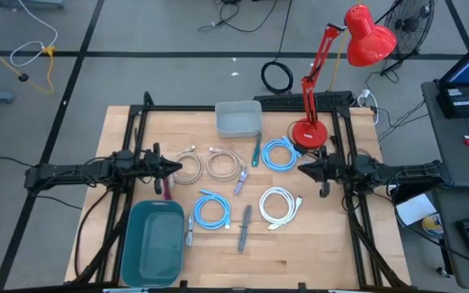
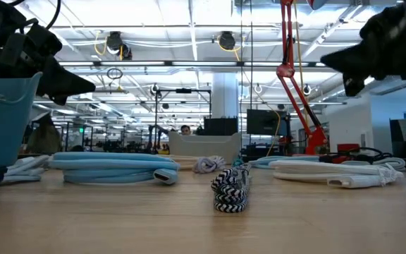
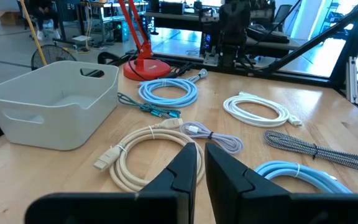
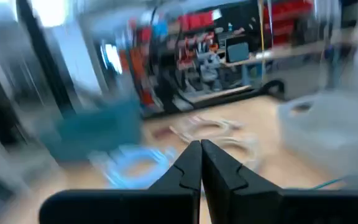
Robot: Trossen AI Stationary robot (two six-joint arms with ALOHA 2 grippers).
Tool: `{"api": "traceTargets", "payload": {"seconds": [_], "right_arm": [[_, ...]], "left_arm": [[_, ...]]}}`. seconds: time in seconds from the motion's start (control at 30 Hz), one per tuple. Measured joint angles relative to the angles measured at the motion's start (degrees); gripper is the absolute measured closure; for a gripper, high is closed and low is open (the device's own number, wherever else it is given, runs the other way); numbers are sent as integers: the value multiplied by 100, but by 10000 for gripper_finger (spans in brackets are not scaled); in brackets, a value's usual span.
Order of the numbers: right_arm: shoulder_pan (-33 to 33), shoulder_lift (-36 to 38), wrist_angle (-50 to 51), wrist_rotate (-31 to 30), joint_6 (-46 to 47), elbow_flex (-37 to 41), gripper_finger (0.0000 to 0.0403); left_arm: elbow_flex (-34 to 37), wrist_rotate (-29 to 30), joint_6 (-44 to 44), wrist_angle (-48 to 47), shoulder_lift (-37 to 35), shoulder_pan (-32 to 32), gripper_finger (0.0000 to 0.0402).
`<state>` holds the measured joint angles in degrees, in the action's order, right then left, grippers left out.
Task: Pick & Place USB Port
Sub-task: Put the light blue charger cable into the gray bin
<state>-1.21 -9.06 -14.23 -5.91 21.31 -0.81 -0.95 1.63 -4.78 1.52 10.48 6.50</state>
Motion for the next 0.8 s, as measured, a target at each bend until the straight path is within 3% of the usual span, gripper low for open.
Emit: {"api": "traceTargets", "payload": {"seconds": [0.13,0.2,0.33,0.43,0.53,0.73,0.8], "right_arm": [[0,0,-789,-60,2139,2,403],[-2,0,-1260,-456,2732,2,403],[-1,0,-2213,-1592,3342,2,403],[0,0,-2714,-2057,3272,2,403],[0,0,-2966,-2571,2968,2,403],[0,-2,-2967,-3025,2768,2,403],[0,-2,-2965,-3036,2716,2,403]], "left_arm": [[0,0,0,0,-1,2,366],[0,0,0,0,-2,2,366],[2,0,0,2,-2,2,366],[9,75,-151,158,1,-1,366],[11,684,-1111,1304,11,2,366],[2,2746,-3858,4515,10,2,366],[0,2915,-4527,5273,4,2,366]]}}
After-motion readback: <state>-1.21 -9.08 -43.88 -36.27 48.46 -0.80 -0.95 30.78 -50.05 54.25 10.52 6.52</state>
